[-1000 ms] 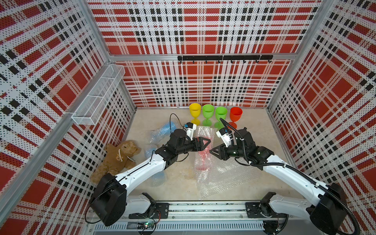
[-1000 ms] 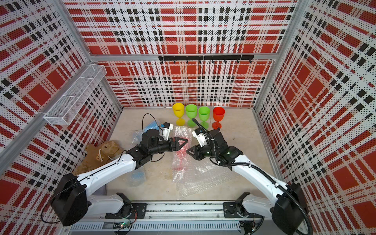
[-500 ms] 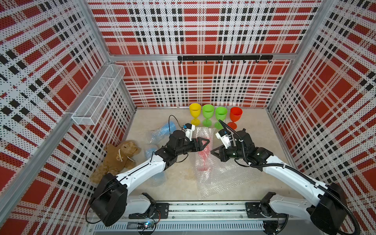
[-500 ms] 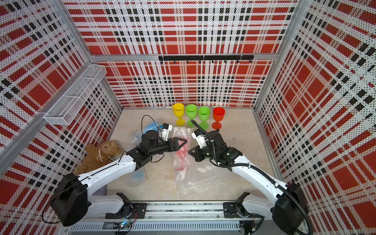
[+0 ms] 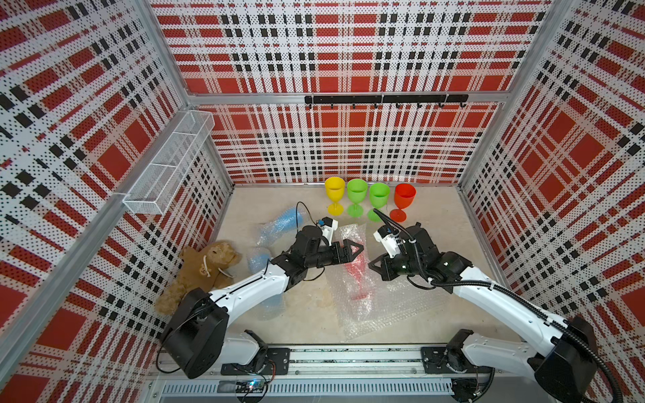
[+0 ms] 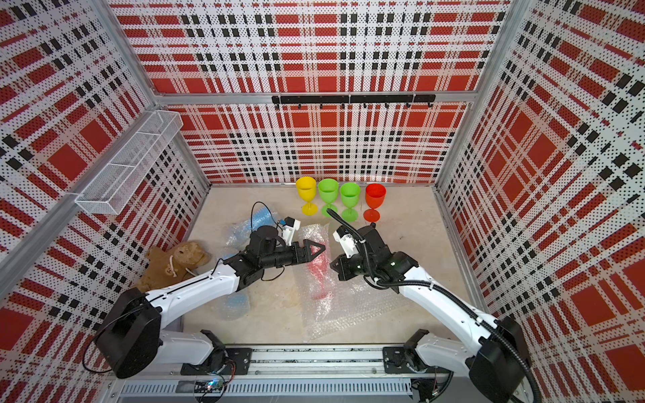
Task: Unpack wine glasses from bubble wrap
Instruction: Place the bubble wrap at the center of the board, then unwrap the bubble wrap.
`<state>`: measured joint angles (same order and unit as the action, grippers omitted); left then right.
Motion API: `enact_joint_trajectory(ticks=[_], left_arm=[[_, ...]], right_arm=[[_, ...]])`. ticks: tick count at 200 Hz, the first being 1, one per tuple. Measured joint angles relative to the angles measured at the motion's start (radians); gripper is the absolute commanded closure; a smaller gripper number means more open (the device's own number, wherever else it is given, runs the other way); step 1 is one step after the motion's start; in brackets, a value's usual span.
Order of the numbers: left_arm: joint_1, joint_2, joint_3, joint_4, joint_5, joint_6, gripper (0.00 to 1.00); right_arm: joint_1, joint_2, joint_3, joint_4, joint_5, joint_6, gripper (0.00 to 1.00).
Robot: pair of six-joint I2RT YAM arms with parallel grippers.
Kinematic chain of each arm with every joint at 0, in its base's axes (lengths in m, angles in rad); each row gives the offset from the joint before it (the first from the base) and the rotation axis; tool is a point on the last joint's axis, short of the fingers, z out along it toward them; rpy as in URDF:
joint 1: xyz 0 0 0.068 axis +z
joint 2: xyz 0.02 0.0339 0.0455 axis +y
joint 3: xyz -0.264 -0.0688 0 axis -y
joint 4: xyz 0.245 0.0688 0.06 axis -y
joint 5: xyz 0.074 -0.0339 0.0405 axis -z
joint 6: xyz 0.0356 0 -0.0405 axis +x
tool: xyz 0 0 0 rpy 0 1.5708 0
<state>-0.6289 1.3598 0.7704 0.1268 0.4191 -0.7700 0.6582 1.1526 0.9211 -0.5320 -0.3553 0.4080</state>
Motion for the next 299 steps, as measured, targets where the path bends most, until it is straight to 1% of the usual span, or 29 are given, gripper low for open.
enact_joint_trajectory(ticks=[20,62,81,101,134,154,220,242,264,282,299], left_arm=[[0.008,0.0,0.005,-0.05,-0.014,0.033,0.04],[0.074,0.0,0.005,-0.129,-0.065,0.07,0.03],[0.075,0.0,0.005,-0.161,-0.08,0.089,0.05],[0.053,0.0,0.005,-0.177,-0.091,0.098,0.07],[-0.048,0.023,0.017,-0.183,-0.092,0.111,0.11],[-0.093,0.047,0.025,-0.185,-0.085,0.131,0.13],[-0.127,0.122,0.04,-0.206,-0.062,0.192,0.15],[-0.144,0.154,0.061,-0.22,-0.06,0.205,0.18],[-0.149,0.195,0.1,-0.232,-0.061,0.222,0.27],[-0.149,0.219,0.117,-0.233,-0.068,0.229,0.46],[-0.149,0.236,0.119,-0.232,-0.075,0.237,0.61]], right_arm=[[0.0,0.0,0.023,-0.048,0.0,-0.001,1.0],[0.0,0.012,0.027,-0.109,-0.002,0.0,1.0],[0.0,0.039,0.027,-0.108,-0.002,0.001,1.0],[-0.007,0.076,0.019,-0.095,-0.003,0.002,1.0],[-0.038,0.161,0.014,-0.064,-0.019,0.001,1.0],[-0.056,0.191,0.014,-0.047,-0.037,-0.002,1.0],[-0.072,0.223,0.015,-0.031,-0.074,-0.033,1.0],[-0.075,0.233,0.015,-0.019,-0.081,-0.036,1.0],[-0.079,0.241,0.015,-0.016,-0.074,-0.04,1.0],[-0.082,0.248,0.015,-0.016,-0.067,-0.044,1.0],[-0.082,0.254,0.015,-0.016,-0.062,-0.048,1.0]])
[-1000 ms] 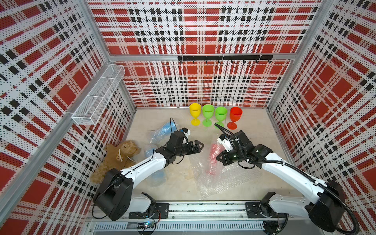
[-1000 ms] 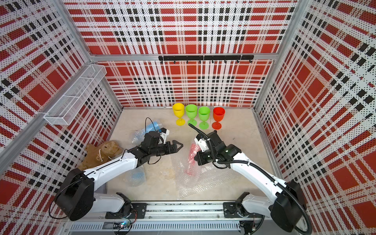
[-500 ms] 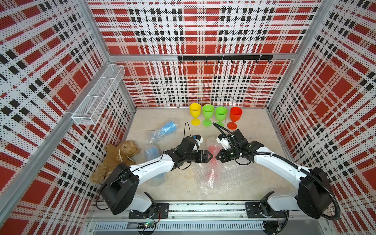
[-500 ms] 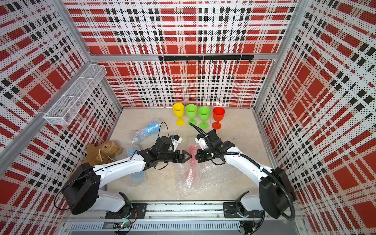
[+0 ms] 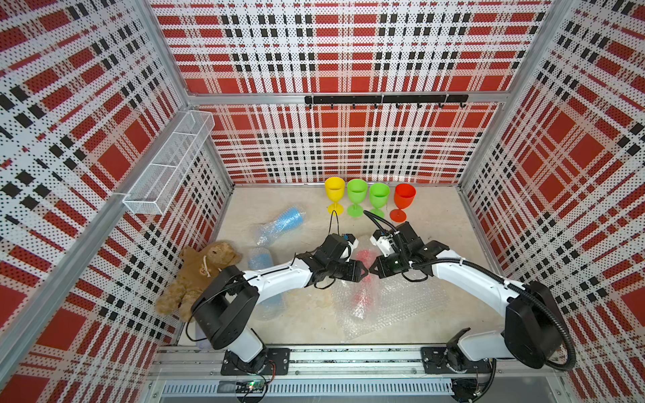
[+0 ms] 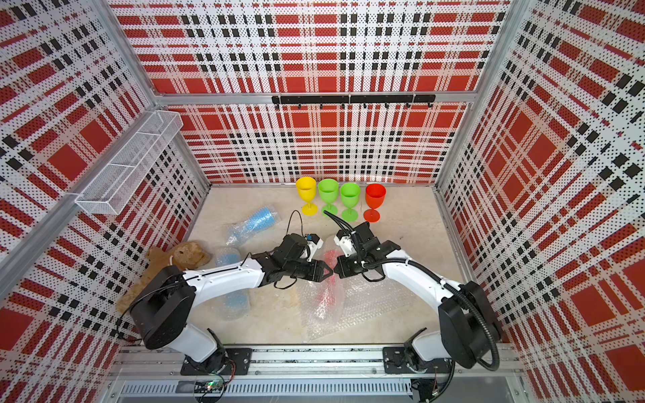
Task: Unpack wine glasses from bubble wrap
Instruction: Unwrap the bubble wrap.
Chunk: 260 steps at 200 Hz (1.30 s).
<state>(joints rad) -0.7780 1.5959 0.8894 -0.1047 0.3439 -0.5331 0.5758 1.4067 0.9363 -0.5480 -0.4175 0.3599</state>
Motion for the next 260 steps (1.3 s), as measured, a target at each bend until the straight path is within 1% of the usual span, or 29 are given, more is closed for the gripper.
enact_joint_trajectory(ticks=[12,43,67,101,155,182,225,260], left_arm=[[0.0,0.008,0.0,0.002,0.0,-0.002,0.7],[0.0,0.008,-0.001,0.017,-0.001,-0.002,1.0],[0.02,-0.021,-0.041,0.055,0.005,-0.023,1.0],[0.065,-0.087,-0.126,0.122,0.045,-0.07,1.0],[0.08,-0.114,-0.177,0.211,0.072,-0.115,1.0],[0.098,-0.127,-0.208,0.241,0.085,-0.128,1.0],[0.159,-0.146,-0.278,0.239,0.069,-0.166,1.0],[0.16,-0.165,-0.281,0.239,0.075,-0.186,1.0]], right_arm=[[0.0,0.006,0.0,0.001,0.005,-0.002,1.0],[0.0,0.019,0.002,-0.001,0.038,-0.008,1.0],[0.0,0.016,0.006,-0.005,0.073,-0.011,1.0],[0.008,-0.018,0.006,-0.003,0.112,-0.016,1.0],[0.009,-0.057,-0.006,0.0,0.187,-0.004,1.0],[-0.012,-0.077,-0.036,0.016,0.193,0.004,1.0],[-0.07,-0.09,-0.092,0.009,0.279,0.036,1.0],[-0.084,-0.116,-0.113,0.016,0.263,0.055,1.0]])
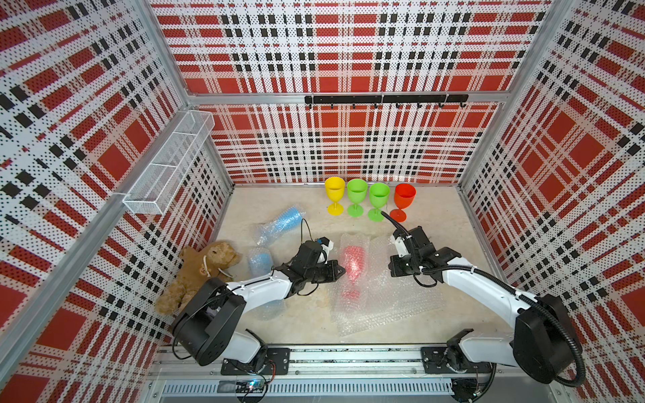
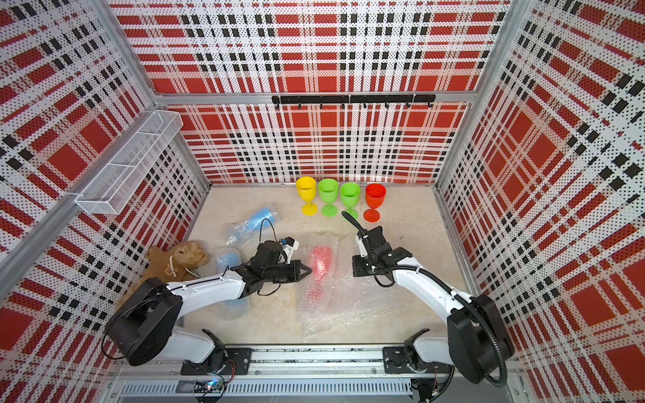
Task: Unpack wine glasses from bubble wrap
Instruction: Unwrap the bubble wrap.
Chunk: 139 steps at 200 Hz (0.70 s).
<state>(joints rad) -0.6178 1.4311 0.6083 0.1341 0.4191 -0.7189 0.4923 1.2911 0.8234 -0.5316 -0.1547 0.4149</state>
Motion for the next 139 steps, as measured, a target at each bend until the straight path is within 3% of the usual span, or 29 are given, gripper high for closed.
enact_joint_trajectory(ticks=[74,139], left_arm=[[-0.063,-0.116,0.039,0.008,-0.014,-0.026,1.0],[-0.123,0.032,0.076,0.068,-0.026,-0.05,0.98]], right_arm=[[0.0,-0.085,0.164,-0.097,0.049,-0.022,1.0],[0.0,-0.056,0.232,-0.203,0.213,-0.079,1.0]])
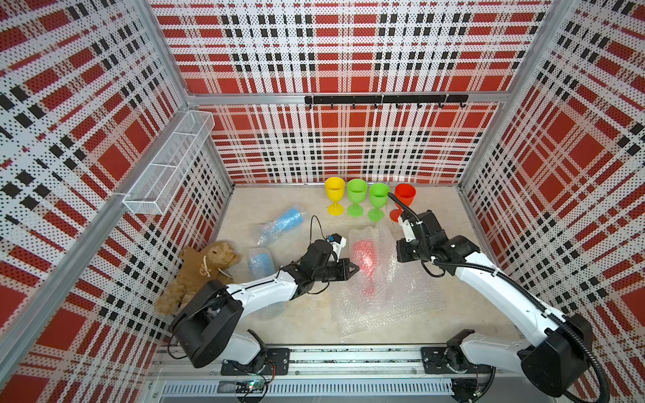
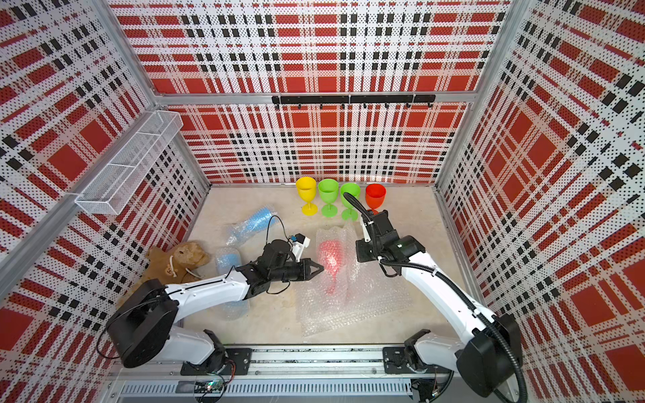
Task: Unpack wine glasses from bubble wrap
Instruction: Unwrap the bubble wrap.
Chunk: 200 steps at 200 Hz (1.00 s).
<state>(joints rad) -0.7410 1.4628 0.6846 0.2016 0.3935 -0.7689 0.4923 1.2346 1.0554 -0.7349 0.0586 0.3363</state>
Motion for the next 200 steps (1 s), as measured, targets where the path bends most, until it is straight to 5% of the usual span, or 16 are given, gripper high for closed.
enact_joint_trajectory(ticks=[15,43,72,139,153,168,186,200], left_arm=[[-0.006,0.027,0.007,0.011,-0.009,0.003,0.93],[-0.005,0.068,0.007,0.03,-0.014,0.009,0.58],[0.016,0.072,-0.016,0.031,-0.007,0.016,0.37],[0.128,-0.175,-0.098,-0.099,-0.018,0.048,0.31],[0.135,-0.237,-0.093,-0.142,-0.038,0.068,0.3],[0.135,-0.282,-0.081,-0.19,-0.053,0.088,0.3],[0.135,-0.309,-0.061,-0.24,-0.066,0.11,0.3],[0.136,-0.32,-0.053,-0.265,-0.08,0.128,0.3]], right_arm=[[0.0,0.011,-0.007,0.001,0.029,-0.004,1.0],[-0.001,0.035,-0.051,0.034,0.056,-0.003,1.0],[-0.008,0.079,-0.085,0.068,0.061,-0.003,1.0],[-0.051,0.085,-0.098,0.114,0.051,-0.003,1.0],[-0.051,0.085,-0.098,0.114,0.061,0.004,0.7],[-0.051,0.085,-0.096,0.105,0.089,0.005,0.53],[-0.051,0.074,-0.087,0.094,0.127,0.006,0.48],[-0.051,0.035,-0.085,0.089,0.153,0.007,0.57]])
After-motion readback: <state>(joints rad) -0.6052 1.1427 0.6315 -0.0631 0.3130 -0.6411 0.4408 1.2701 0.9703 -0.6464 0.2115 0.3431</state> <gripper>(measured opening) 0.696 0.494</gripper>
